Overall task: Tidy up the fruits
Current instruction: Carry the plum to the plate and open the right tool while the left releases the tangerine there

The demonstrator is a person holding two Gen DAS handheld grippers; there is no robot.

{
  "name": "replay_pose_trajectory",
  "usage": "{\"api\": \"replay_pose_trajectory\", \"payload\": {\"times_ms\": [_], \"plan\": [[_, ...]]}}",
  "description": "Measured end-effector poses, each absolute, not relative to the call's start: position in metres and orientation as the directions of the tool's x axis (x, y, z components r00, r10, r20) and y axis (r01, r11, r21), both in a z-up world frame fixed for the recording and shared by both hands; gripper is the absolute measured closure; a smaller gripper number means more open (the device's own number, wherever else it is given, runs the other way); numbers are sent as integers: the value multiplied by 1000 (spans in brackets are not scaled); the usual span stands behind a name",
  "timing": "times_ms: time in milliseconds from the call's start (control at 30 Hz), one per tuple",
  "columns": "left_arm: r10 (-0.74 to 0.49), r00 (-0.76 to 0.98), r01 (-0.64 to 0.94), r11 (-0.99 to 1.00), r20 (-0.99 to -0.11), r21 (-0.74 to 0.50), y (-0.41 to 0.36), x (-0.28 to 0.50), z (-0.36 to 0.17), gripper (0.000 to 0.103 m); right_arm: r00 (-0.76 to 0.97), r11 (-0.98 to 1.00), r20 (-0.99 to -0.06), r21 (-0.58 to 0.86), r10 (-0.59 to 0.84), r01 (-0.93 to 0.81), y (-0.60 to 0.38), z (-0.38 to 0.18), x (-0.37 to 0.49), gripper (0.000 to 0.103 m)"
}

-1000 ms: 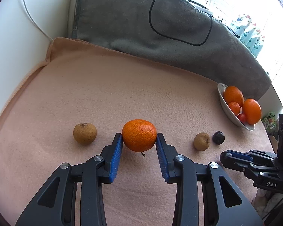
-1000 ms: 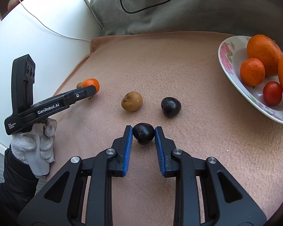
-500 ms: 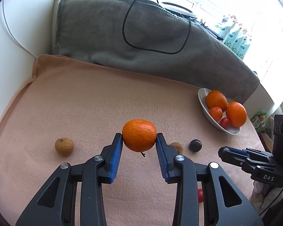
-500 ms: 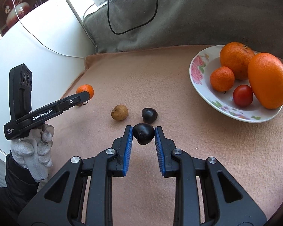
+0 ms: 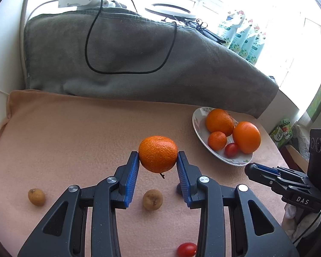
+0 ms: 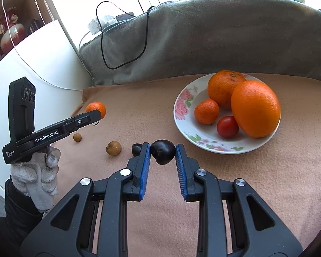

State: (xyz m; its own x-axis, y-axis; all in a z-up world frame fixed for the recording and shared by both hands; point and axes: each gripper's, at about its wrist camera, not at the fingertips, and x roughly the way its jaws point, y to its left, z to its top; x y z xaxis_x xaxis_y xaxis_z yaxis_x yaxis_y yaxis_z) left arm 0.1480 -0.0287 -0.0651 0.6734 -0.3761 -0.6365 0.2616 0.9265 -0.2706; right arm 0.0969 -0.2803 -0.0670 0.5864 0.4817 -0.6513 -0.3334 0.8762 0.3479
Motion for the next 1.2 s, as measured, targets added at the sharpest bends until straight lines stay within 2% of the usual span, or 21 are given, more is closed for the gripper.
{"api": "replay_pose_trajectory", "payload": {"times_ms": [700, 1200], "plan": [[-452, 602, 382, 887, -658, -260, -103, 204, -60, 69, 612, 895, -654, 332, 445, -297, -297, -75, 125, 78], [-474, 555, 407, 871, -684, -274, -122, 226, -73, 69, 603, 899, -667, 328, 438, -290, -296, -89, 143, 78]]}}
